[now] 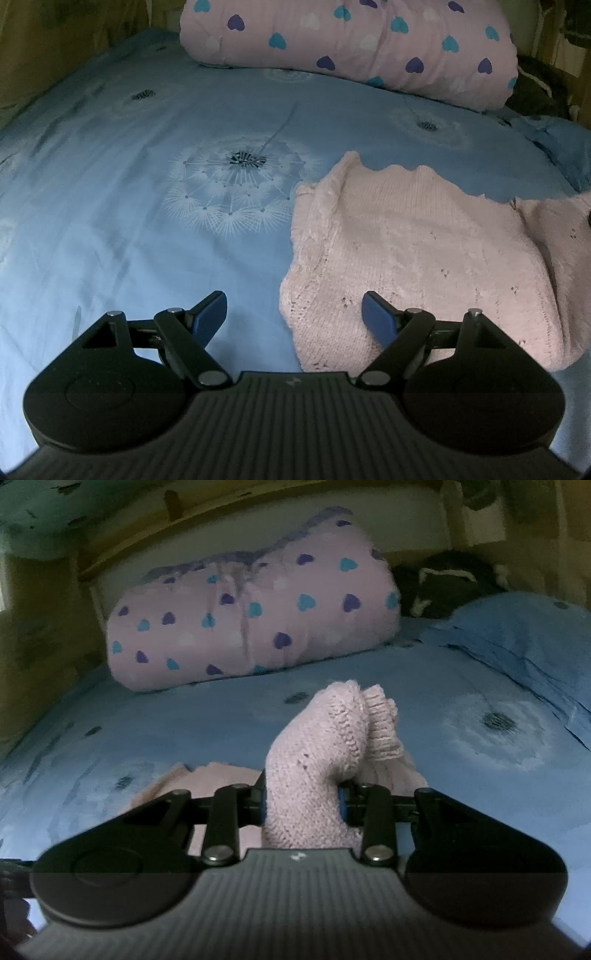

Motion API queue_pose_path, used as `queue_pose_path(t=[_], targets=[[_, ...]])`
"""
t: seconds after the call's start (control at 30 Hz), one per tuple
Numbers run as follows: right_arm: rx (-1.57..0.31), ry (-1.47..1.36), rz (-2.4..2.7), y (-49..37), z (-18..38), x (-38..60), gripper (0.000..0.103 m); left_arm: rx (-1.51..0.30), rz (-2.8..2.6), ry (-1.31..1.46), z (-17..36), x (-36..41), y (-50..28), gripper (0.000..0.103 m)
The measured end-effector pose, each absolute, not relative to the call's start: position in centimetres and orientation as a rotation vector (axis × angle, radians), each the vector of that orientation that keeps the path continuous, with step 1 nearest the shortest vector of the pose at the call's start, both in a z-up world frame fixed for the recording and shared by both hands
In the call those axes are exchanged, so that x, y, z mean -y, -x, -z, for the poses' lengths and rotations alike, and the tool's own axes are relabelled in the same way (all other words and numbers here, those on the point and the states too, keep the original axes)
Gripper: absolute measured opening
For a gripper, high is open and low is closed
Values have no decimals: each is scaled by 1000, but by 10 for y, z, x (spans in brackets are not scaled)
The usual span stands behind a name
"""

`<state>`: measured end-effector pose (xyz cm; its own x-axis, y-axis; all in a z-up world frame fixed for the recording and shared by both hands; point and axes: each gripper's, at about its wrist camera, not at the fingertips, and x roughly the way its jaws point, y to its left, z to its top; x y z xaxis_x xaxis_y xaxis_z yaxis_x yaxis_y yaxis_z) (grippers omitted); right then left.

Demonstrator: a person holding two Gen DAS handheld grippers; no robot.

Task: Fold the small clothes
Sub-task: 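Lift the cardigan end with the right tool and fold it over the body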

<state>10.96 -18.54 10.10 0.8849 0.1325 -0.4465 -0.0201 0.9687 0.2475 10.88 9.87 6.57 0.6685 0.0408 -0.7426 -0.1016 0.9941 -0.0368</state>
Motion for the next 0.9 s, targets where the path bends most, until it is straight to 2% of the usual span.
queue_pose_path(t=[0.43, 0.9], targets=[[-475, -169, -211, -126, -117, 121, 35, -833, -92, 94, -69, -105, -108, 84], [-518, -118, -398, -136, -83, 40, 35, -793, -212, 97, -83, -138, -104, 84]])
